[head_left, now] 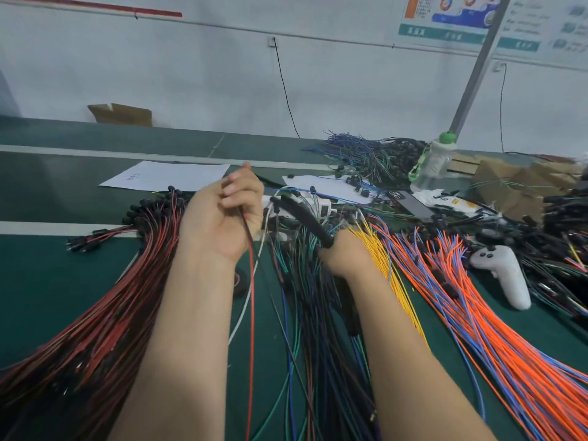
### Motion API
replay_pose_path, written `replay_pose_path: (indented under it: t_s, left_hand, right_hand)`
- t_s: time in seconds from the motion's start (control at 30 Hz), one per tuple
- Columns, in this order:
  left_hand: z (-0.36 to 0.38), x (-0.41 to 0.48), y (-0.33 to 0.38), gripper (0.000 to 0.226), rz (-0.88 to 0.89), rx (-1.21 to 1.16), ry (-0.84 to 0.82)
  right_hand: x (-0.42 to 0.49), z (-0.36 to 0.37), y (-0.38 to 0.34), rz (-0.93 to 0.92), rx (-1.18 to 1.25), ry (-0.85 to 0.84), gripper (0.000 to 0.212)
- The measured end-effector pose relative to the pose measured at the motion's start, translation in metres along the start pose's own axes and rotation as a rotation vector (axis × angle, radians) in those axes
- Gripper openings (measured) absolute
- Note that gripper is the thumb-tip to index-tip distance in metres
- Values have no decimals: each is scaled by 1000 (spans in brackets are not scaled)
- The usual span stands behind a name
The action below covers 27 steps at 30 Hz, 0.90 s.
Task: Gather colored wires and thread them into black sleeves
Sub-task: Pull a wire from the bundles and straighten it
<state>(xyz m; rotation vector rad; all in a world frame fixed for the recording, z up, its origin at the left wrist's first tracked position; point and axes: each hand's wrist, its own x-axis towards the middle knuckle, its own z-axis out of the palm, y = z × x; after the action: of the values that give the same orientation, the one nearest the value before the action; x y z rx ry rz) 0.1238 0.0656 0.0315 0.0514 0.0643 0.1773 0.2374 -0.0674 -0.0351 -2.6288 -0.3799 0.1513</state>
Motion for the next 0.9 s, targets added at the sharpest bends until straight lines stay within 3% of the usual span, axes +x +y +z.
replay_pose_path:
  t_s: [0.07, 0.13, 0.2, 0.3, 0.4, 0.47, 0.57, 0.63, 0.7, 0.9]
  left_hand:
    - [6, -3, 4, 18, -8, -26, -28]
    - [11, -6, 5, 17, -52, -48, -88]
    - [16, -9, 2, 21, -88, -43, -133]
    - [19, -9, -4, 25, -71, -28, -161]
    - [15, -9, -3, 22, -62, -31, -173]
    - [10, -7, 2, 19, -41, 1, -154]
    - [-3, 3, 6, 19, -5, 153, -75]
    - [-17, 13, 1, 25, -20, 324, -2]
    - [-32, 21, -11, 26, -60, 488, 75]
    - [-74, 36, -37, 27, -68, 911, 285]
  right_hand:
    - [-6, -11, -17, -37, 277, -21, 10]
    - [-12, -12, -44, -43, 669, -144, 10]
    - [-17, -3, -73, -75, 825, -234, 8]
    - [-24, 15, -98, -209, 680, -277, 16]
    - [-28, 29, -100, -368, 613, -426, 12]
    - [-25, 33, -84, -363, 497, -346, 7]
    - [-9, 29, -37, -79, 189, 15, 46]
    - [-10, 28, -6, 129, 1, 32, 56]
    - [-12, 35, 10, 163, -35, -47, 45]
    - [0, 36, 27, 128, 76, 27, 15]
